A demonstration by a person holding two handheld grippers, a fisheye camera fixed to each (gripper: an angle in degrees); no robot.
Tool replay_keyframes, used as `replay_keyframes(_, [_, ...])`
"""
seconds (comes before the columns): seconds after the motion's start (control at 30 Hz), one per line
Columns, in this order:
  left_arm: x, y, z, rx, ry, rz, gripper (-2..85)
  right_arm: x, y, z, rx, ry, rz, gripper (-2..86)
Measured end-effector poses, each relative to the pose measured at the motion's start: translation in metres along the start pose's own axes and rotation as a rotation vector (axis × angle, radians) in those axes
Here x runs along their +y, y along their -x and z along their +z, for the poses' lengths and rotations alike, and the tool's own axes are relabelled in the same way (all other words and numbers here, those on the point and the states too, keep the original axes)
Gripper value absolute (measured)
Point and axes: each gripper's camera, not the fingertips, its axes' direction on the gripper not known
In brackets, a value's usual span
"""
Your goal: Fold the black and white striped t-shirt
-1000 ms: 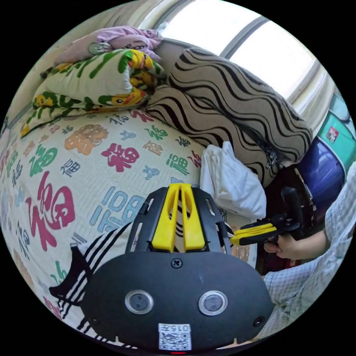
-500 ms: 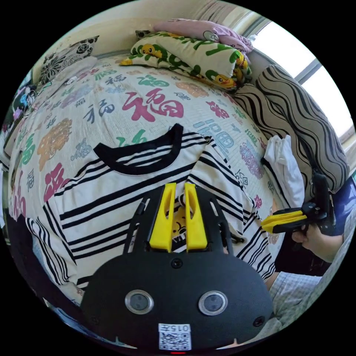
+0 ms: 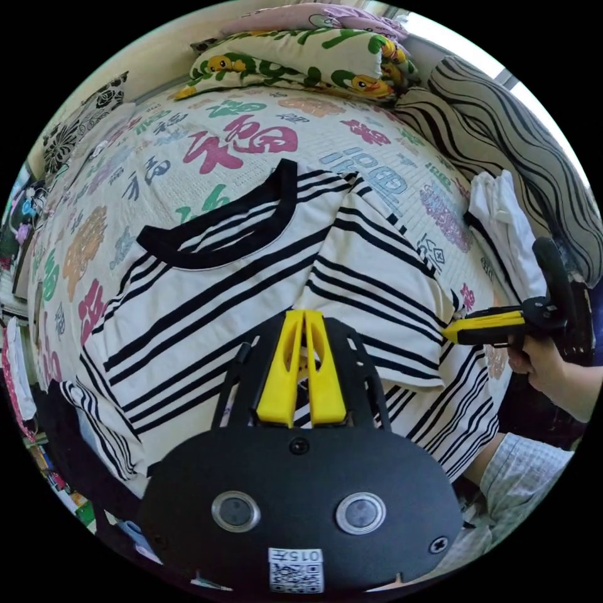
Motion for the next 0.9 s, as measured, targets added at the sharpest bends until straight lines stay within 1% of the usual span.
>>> replay_keyframes(0.07, [0.000,-0.001,-0.022,-0.032,-0.021,-0.024,1.1,-0.003,-0.004,0.001,0.028,-0.038,0.004,-0.6])
replay_keyframes(0.1, [-0.001,-0.003,-0.041,0.031,-0.096,-0.007,2.2,-0.006,-0.005,0.000,0.009,-0.087,-0.013,-0.6])
replay_keyframes(0.13, [-0.003,-0.004,-0.049,0.084,-0.135,0.005,2.9,-0.008,-0.006,0.000,-0.008,-0.110,-0.020,-0.6])
replay_keyframes(0.17, [-0.010,-0.007,-0.062,0.187,-0.188,0.029,4.1,-0.016,-0.008,0.002,-0.040,-0.148,-0.019,-0.6])
replay_keyframes(0.2, [-0.020,-0.010,-0.069,0.246,-0.203,0.042,4.4,-0.026,-0.010,0.009,-0.054,-0.168,-0.014,-0.6])
replay_keyframes(0.23, [-0.026,-0.011,-0.070,0.262,-0.198,0.042,4.6,-0.032,-0.011,0.014,-0.048,-0.169,-0.009,-0.6])
replay_keyframes(0.3, [-0.048,-0.013,-0.063,0.324,-0.153,0.040,3.2,-0.058,-0.018,0.042,0.042,-0.112,0.041,-0.7])
replay_keyframes(0.37, [-0.059,-0.008,-0.056,0.297,-0.101,-0.001,1.2,-0.068,-0.025,0.064,0.072,-0.081,0.033,-0.7])
replay_keyframes(0.4, [-0.062,-0.004,-0.055,0.185,-0.070,-0.027,0.3,-0.070,-0.032,0.072,0.041,-0.102,0.046,-0.7])
replay_keyframes(0.43, [-0.061,-0.002,-0.055,0.150,-0.064,-0.029,0.2,-0.072,-0.037,0.075,0.021,-0.103,0.062,-0.7])
replay_keyframes(0.5, [-0.048,0.008,-0.070,0.180,-0.099,-0.103,-0.2,-0.079,-0.050,0.088,-0.017,-0.083,0.105,-0.6])
replay_keyframes(0.53, [-0.044,0.010,-0.076,0.166,-0.110,-0.124,-0.2,-0.081,-0.052,0.091,-0.012,-0.075,0.108,-0.6])
replay_keyframes(0.6, [-0.016,0.019,-0.110,0.080,-0.171,-0.238,0.8,-0.089,-0.055,0.103,0.051,-0.016,0.113,-0.5])
replay_keyframes(0.67, [0.016,0.034,-0.142,0.099,-0.240,-0.315,2.6,-0.094,-0.051,0.108,0.103,0.004,0.071,-0.5])
replay_keyframes(0.73, [0.057,0.056,-0.176,0.110,-0.299,-0.416,4.7,-0.102,-0.042,0.109,0.053,-0.009,0.007,-0.4])
replay_keyframes(0.8, [0.123,0.091,-0.218,0.052,-0.338,-0.593,6.5,-0.127,-0.020,0.115,-0.062,-0.013,-0.087,0.1])
replay_keyframes(0.83, [0.141,0.101,-0.228,0.033,-0.340,-0.645,6.7,-0.136,-0.012,0.118,-0.079,-0.009,-0.112,0.2])
replay_keyframes(0.9, [0.214,0.144,-0.262,-0.026,-0.348,-0.872,7.2,-0.175,0.030,0.136,-0.106,-0.007,-0.234,1.3])
